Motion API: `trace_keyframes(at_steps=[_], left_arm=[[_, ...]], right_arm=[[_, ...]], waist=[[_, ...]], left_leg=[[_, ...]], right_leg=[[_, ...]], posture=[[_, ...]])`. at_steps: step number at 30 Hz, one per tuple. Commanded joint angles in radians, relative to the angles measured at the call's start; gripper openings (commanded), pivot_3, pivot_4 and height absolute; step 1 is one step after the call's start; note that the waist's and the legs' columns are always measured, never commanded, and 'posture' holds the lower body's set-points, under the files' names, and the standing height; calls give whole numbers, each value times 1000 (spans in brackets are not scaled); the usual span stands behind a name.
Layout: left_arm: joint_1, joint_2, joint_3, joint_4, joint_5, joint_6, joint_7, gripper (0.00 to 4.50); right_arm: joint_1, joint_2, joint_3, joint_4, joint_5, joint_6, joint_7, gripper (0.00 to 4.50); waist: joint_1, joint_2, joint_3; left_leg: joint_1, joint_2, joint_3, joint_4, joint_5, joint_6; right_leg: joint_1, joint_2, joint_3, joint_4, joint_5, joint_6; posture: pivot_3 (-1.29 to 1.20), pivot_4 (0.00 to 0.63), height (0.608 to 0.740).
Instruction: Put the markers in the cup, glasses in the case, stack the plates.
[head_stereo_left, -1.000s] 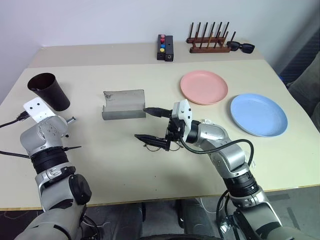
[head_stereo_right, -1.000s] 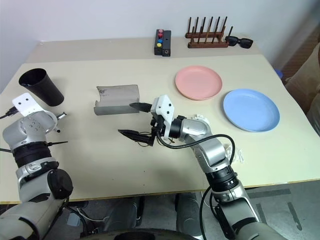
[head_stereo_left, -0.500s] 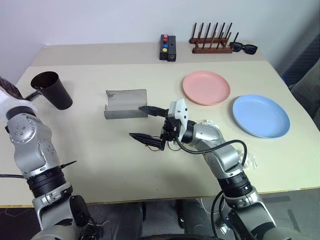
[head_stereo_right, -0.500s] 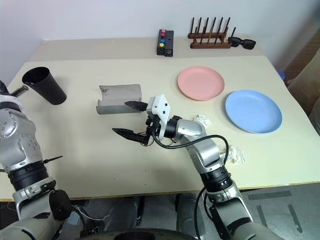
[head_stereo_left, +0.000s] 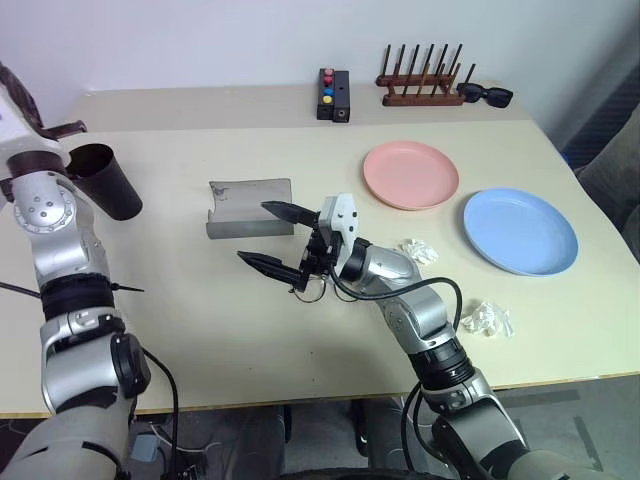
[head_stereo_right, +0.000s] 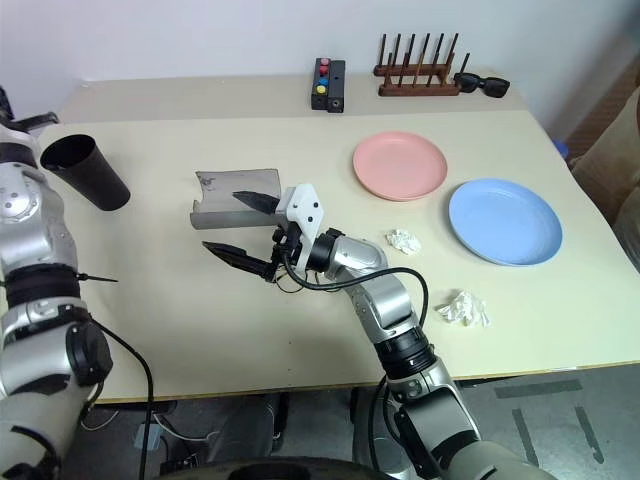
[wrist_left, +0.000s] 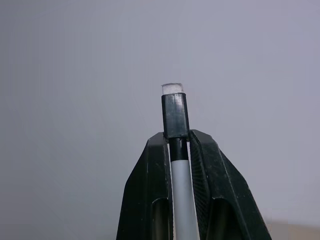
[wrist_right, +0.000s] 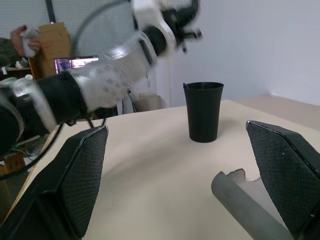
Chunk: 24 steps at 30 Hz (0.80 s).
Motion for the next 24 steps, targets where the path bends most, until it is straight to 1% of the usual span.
trace_keyframes(at_steps=[1, 5, 8, 24], left_arm=[[-70, 48, -21, 153, 25, -95, -3, 16], [-101, 59, -37, 278, 28, -135, 4, 16], [-105, 56, -45, 331, 28, -149, 10, 16], [-92, 39, -62, 394, 20, -154, 21, 16]], right_arm=[[-7, 8, -13, -29, 14, -13, -7, 4500], [-1, 2, -20, -41, 13, -8, -17, 4500], [5, -5, -23, -52, 13, -5, -24, 4500], [10, -16, -20, -67, 19, 2, -32, 4500]], waist=[[-3, 0, 0], [-4, 0, 0], [-2, 0, 0], [-2, 0, 0]], left_leg=[[0, 0, 0, 0, 0, 0], [0, 0, 0, -1, 0, 0], [0, 0, 0, -1, 0, 0], [0, 0, 0, -1, 0, 0]], right_leg=[[0, 0, 0, 0, 0, 0], [0, 0, 0, 0, 0, 0], [0, 0, 0, 0, 0, 0], [0, 0, 0, 0, 0, 1]], posture=[[0, 150, 739], [0, 150, 739], [0, 150, 739], [0, 150, 739]])
